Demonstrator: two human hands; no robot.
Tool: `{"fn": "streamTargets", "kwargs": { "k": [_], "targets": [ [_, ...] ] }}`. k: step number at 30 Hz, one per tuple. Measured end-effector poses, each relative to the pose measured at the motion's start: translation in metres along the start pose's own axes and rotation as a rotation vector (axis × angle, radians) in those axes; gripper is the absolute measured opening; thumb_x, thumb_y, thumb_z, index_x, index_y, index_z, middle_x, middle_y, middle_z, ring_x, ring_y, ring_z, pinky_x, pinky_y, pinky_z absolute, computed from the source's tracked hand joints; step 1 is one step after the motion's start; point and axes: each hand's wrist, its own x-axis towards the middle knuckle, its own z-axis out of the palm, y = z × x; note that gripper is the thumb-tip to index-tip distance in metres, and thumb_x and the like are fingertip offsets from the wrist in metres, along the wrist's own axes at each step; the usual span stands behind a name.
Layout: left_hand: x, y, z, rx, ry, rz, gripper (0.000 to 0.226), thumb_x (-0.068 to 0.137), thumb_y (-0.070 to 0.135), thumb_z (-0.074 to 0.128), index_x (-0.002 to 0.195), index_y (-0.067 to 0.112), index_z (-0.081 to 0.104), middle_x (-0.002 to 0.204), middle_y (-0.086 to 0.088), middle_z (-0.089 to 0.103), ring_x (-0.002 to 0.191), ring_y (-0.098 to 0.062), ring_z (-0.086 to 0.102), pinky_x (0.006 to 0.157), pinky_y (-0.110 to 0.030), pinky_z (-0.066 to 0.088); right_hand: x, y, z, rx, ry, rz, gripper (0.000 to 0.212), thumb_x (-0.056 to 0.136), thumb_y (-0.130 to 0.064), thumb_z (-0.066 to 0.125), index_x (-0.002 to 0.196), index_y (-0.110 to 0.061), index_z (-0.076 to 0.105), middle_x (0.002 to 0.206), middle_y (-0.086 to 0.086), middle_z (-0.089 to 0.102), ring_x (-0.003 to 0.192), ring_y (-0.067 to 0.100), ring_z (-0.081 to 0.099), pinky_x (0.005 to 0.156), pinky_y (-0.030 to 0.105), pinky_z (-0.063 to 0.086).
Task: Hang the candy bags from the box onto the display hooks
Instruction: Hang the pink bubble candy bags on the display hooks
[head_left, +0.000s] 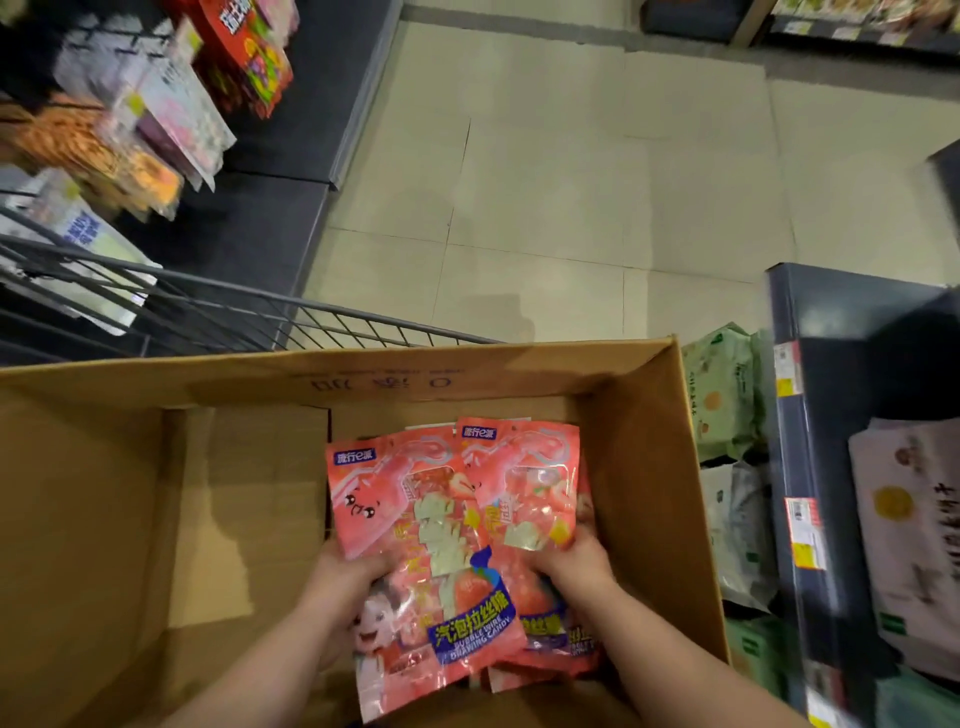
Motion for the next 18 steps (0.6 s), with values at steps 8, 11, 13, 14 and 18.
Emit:
{"fn": "streamTargets", "kwargs": {
  "k": [8,11,13,14,18],
  "targets": [
    [-0.023,0.011,-0.027,-0.049,0.091,0.092,0.030,0.083,-0.011,0.063,0.101,0.010,0.053,0.091,-0.026,0.067,0.058,-0.031,0.063,0.052,-0.036,0.054,-0.028,-0.020,0.013,0.101,-0.148,-0.135,0.017,0.089,-0.007,0.063,0.104,-0.014,0.061,0.093,0.003,0.070,0.087,0.022,0.067,0.079,0.037,0.056],
    [-0.041,0.012,-0.041,-0.108,0.140,0.123,0.033,0.080,-0.005,0.069,0.102,0.014,0.053,0.105,-0.026,0.068,0.091,-0.040,0.066,0.088,-0.055,0.052,-0.040,-0.034,0.017,0.037,-0.142,-0.213,0.018,0.084,-0.010,0.068,0.102,-0.012,0.065,0.096,0.009,0.072,0.092,0.029,0.068,0.090,0.046,0.053],
    [-0.052,0.008,-0.054,-0.141,0.144,0.116,0.039,0.078,-0.005,0.070,0.111,0.008,0.054,0.109,-0.032,0.064,0.099,-0.047,0.063,0.096,-0.062,0.046,-0.049,-0.046,0.019,0.014,-0.176,-0.262,0.017,0.084,-0.012,0.068,0.100,-0.016,0.066,0.096,0.006,0.072,0.090,0.024,0.068,0.089,0.042,0.054],
    [-0.056,0.006,-0.060,-0.153,0.150,0.122,0.042,0.077,-0.006,0.071,0.114,0.006,0.055,0.109,-0.035,0.063,0.098,-0.051,0.062,0.094,-0.063,0.044,-0.055,-0.052,0.021,0.003,-0.194,-0.295,0.017,0.085,-0.011,0.067,0.100,-0.018,0.065,0.096,0.004,0.072,0.089,0.021,0.067,0.089,0.040,0.054],
    [-0.080,0.001,-0.086,-0.166,0.230,0.240,0.044,0.072,-0.003,0.077,0.112,0.006,0.061,0.096,-0.016,0.070,0.072,-0.025,0.061,0.079,-0.049,0.054,-0.082,-0.077,0.027,-0.035,-0.217,-0.460,0.015,0.086,-0.008,0.065,0.085,-0.023,0.064,0.086,-0.001,0.070,0.081,0.016,0.065,0.076,0.031,0.054]
  ]
}}
